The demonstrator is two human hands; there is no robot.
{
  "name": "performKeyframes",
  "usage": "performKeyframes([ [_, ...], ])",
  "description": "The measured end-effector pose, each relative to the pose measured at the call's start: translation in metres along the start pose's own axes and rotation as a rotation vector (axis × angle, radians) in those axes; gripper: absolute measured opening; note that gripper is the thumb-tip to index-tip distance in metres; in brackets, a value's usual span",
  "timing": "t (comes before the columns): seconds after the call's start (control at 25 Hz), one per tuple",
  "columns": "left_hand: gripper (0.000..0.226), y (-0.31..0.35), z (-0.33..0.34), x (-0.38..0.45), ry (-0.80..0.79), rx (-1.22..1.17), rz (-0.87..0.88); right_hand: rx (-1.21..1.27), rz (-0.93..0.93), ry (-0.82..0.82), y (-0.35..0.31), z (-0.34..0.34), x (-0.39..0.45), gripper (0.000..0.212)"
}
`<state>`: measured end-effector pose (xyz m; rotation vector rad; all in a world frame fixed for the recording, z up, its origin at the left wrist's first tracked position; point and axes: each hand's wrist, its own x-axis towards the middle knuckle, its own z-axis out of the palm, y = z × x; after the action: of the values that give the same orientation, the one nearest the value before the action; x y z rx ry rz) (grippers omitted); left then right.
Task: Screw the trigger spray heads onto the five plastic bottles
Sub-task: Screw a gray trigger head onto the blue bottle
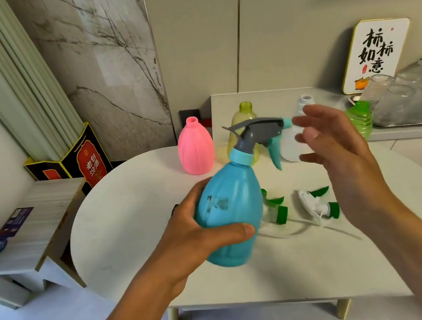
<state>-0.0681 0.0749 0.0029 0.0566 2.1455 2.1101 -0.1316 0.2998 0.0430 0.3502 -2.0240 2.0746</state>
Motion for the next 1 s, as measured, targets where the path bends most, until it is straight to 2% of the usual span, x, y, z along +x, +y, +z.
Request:
performKeyframes([
  [0.08, 0.072, -0.001, 0.003, -0.002, -0.114, 0.016, -0.061, -0.024, -0.055, -0.191, -0.002, -0.007, 0.003, 0.038],
  [0.16, 0.073, -0.002, 0.006, -0.005, -0.169, 0.051, -0.083, -0.118, -0.136, -0.320, -0.001, -0.008, 0.003, 0.032],
  [0.28, 0.073, -0.003, 0.005, -0.007, -0.165, 0.095, -0.085, -0.218, -0.161, -0.359, 0.000, -0.006, 0.001, 0.023],
  [0.4, 0.078, -0.004, 0.005, -0.007, -0.033, 0.304, 0.009, -0.245, -0.123, -0.281, 0.001, -0.001, -0.003, 0.024],
  [0.56, 0.090, -0.013, 0.008, -0.005, 0.235, 0.856, 0.262, -0.428, -0.069, -0.137, 0.004, 0.006, -0.008, 0.015],
  [0.68, 0.095, -0.015, 0.006, -0.003, 0.378, 1.237, 0.400, -0.516, 0.081, -0.147, 0.005, 0.009, -0.010, 0.007],
  [0.76, 0.095, -0.014, 0.005, -0.004, 0.417, 1.344, 0.429, -0.491, 0.214, -0.158, 0.003, 0.010, -0.010, 0.005],
  [0.8, 0.096, -0.013, 0.004, -0.004, 0.392, 1.306, 0.391, -0.409, 0.286, -0.152, 0.001, 0.009, -0.008, 0.013],
  [0.84, 0.098, -0.011, 0.004, -0.003, 0.335, 1.170, 0.319, -0.285, 0.369, -0.144, -0.002, 0.005, -0.004, 0.025],
  [0.92, 0.097, -0.004, 0.003, -0.003, 0.152, 0.673, 0.127, 0.038, 0.463, -0.129, -0.006, -0.005, 0.003, 0.039],
  [1.0, 0.083, 0.000, 0.004, -0.005, -0.059, 0.210, 0.011, 0.289, 0.438, -0.176, -0.003, -0.009, 0.006, 0.027],
])
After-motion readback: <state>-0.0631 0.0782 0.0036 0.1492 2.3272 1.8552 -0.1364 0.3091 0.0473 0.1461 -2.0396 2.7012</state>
